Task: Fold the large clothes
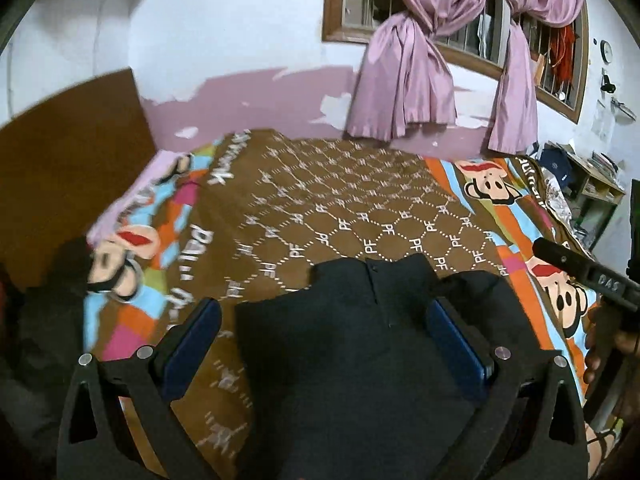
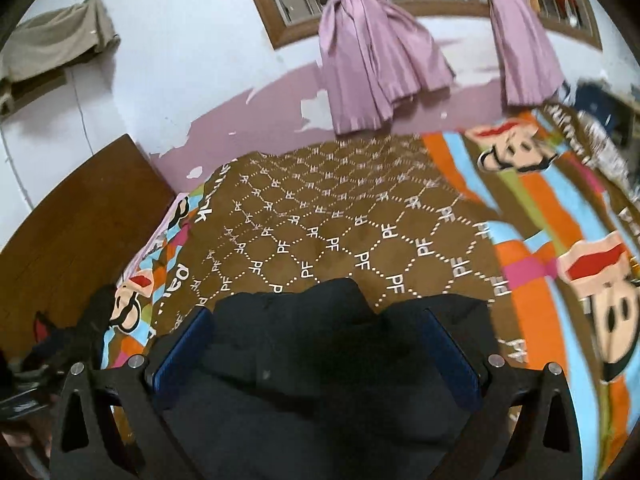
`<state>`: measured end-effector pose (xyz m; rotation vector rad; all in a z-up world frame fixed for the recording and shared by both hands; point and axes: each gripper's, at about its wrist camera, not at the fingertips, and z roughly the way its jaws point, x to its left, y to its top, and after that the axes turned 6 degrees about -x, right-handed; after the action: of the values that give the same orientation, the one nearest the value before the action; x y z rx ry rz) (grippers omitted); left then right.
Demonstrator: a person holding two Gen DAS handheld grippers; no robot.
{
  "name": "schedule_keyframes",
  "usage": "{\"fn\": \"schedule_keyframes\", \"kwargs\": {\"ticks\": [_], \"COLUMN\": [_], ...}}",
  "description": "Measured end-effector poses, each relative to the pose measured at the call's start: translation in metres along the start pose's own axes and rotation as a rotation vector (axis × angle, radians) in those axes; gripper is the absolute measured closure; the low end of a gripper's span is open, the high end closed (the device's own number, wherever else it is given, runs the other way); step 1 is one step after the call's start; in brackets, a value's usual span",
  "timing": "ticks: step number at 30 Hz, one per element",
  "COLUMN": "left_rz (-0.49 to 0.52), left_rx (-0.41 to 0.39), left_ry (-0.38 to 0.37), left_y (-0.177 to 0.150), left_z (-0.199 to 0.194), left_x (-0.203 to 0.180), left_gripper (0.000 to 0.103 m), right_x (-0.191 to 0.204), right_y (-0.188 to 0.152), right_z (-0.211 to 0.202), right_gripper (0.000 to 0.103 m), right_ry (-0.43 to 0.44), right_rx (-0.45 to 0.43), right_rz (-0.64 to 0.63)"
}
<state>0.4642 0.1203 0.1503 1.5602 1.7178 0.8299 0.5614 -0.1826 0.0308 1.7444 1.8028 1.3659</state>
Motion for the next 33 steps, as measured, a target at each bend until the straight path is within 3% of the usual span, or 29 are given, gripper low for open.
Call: {"fn": "schedule_keyframes", "kwargs": {"ticks": [4, 9, 15, 19, 21, 22, 23, 24, 25, 26, 28, 30, 33], "left_rz": [-0.094, -0.180, -0.225, -0.240, -0.252, -0.257, -0.266, -0.277, -0.299, -0.307, -0.296, -0.288, -0.256], "left_rx": [0.050, 0.111, 0.173, 0.208, 0.226, 0.246, 0.271, 0.285, 0.287, 0.280, 0.252, 0.226, 0.161], "left_ry": [-0.049, -0.051, -0.056, -0.078, -0.095, -0.096, -0.101, -0.118, -0.146, -0.155, -0.164, -0.164, -0.176], "left_y": [-0.007, -0.006, -0.002, -0.008, -0.014, -0.018, -0.024, -0.028, -0.032, -0.034, -0.032, -0.030, -0.028], "left_z": [0.072, 0.141, 0.200, 0.227, 0.238, 0.243, 0.249, 0.252, 0.253, 0.252, 0.246, 0.239, 0.219], "left_x": [0.017, 0.032, 0.038, 0.040, 0.043, 0.044, 0.045, 0.045, 0.048, 0.049, 0.047, 0.047, 0.042], "left_gripper": [0.003, 0.003, 0.003, 0.004, 0.006, 0.014, 0.023, 0.037, 0.045, 0.045, 0.059, 0.070, 0.079], "right_x": [-0.035, -0.060, -0.062, -0.059, -0.059, -0.059, -0.060, -0.061, -0.060, -0.059, -0.056, -0.055, -0.053], "right_y": [-0.002, -0.001, -0.018, -0.031, -0.036, -0.037, -0.038, -0.040, -0.041, -0.042, -0.041, -0.039, -0.035], "right_z": [0.057, 0.117, 0.162, 0.177, 0.178, 0.179, 0.180, 0.180, 0.180, 0.178, 0.173, 0.160, 0.130], "right_gripper": [0.000, 0.000, 0.006, 0.012, 0.027, 0.034, 0.051, 0.061, 0.064, 0.074, 0.091, 0.102, 0.102], "right_ry": [0.064, 0.122, 0.096, 0.033, 0.000, -0.009, -0.004, 0.013, 0.015, 0.021, 0.030, 0.053, 0.103], "right_rx": [0.008, 0.036, 0.136, 0.166, 0.170, 0.170, 0.173, 0.177, 0.176, 0.171, 0.152, 0.101, 0.025], "right_rz": [0.111, 0.235, 0.251, 0.212, 0.206, 0.204, 0.206, 0.211, 0.206, 0.194, 0.172, 0.168, 0.122]}}
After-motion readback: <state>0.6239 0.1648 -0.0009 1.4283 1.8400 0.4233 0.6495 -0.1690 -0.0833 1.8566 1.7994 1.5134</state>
